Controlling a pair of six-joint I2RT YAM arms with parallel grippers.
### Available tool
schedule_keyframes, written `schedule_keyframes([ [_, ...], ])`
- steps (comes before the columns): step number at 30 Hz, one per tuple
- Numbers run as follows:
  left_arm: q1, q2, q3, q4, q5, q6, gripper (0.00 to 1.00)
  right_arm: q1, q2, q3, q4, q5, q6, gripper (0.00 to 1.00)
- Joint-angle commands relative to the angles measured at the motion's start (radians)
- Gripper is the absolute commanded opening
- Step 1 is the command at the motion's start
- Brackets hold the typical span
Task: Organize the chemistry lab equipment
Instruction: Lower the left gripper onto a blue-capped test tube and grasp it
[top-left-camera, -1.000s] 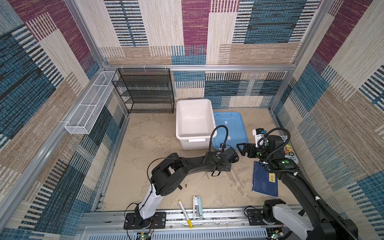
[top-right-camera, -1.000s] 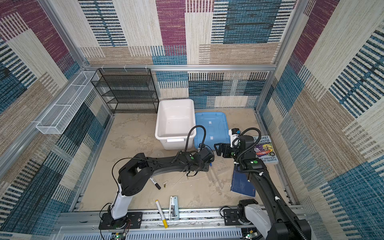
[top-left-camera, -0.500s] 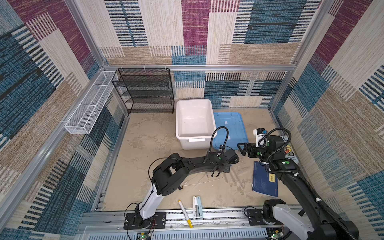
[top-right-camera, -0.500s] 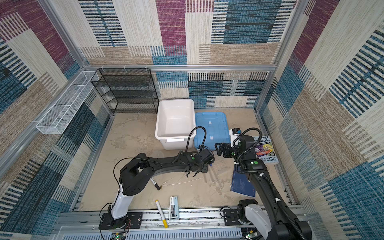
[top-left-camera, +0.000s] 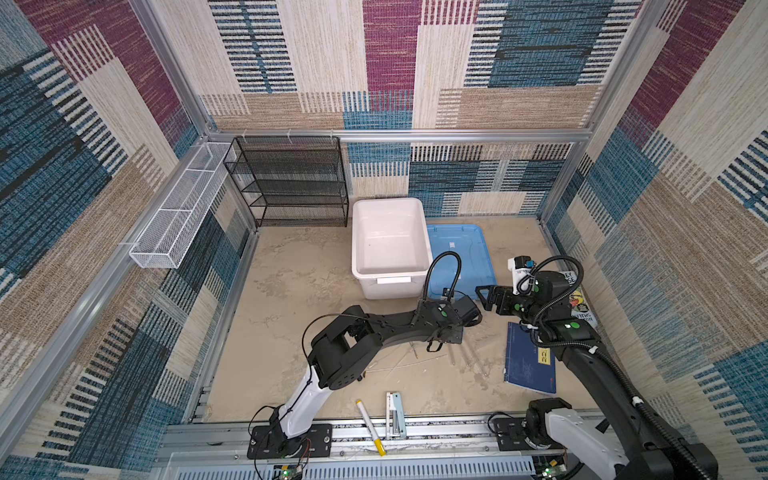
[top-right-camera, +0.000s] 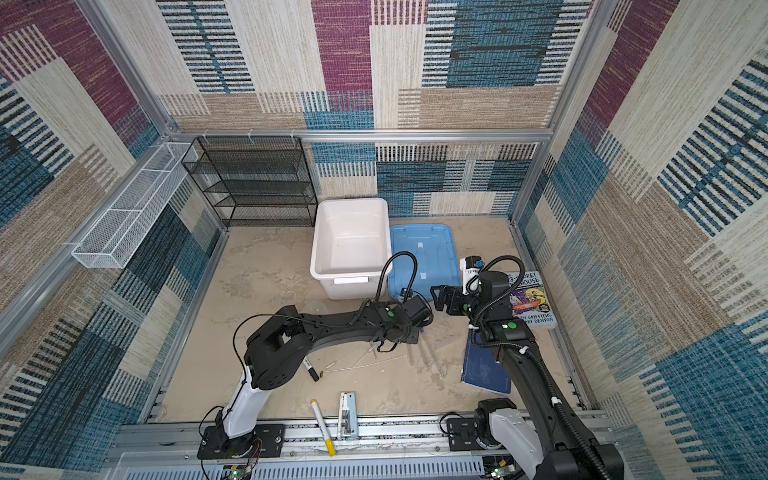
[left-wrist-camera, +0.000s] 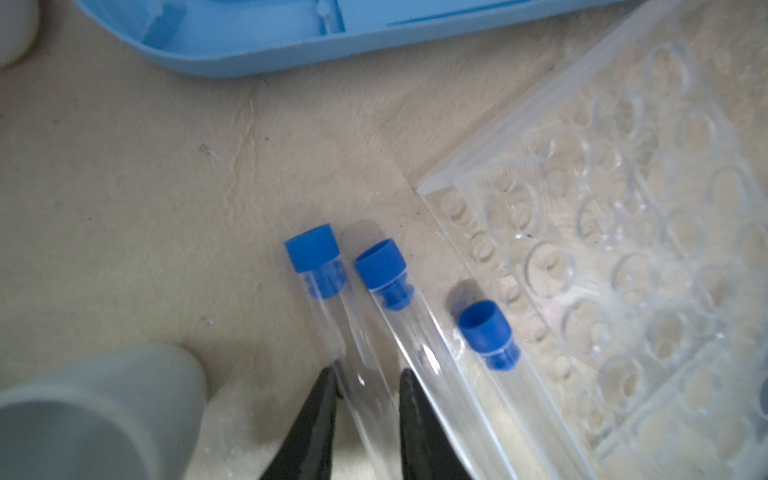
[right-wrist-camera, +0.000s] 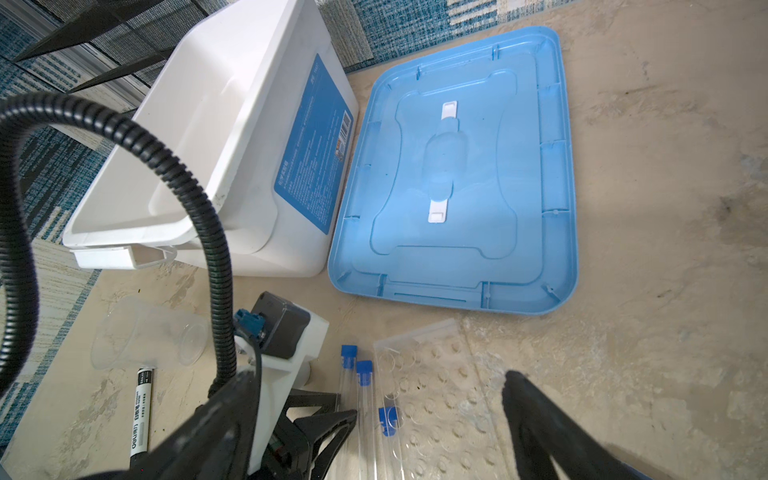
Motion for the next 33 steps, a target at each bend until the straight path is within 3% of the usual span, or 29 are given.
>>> schedule_keyframes([
  [1,-0.005,-0.009,0.0,-0.059,-0.019,0.059,0.28,0.001,0.002,0.004,-0.004,0.011,0.004,0.94],
  [9,-0.02,0.001,0.025,-0.09,-0.012,0.098,0.33,0.001,0.014,0.009,-0.006,0.013,0.001,0.94],
  [21,-0.01,0.008,0.032,-0.089,-0.002,0.089,0.28,0.001,-0.02,0.0,0.005,0.017,0.007,0.94],
  [33,-0.005,-0.115,-0.152,0.179,-0.002,0.101,0.24,0.001,-0.04,-0.006,0.039,-0.015,0.007,0.94],
])
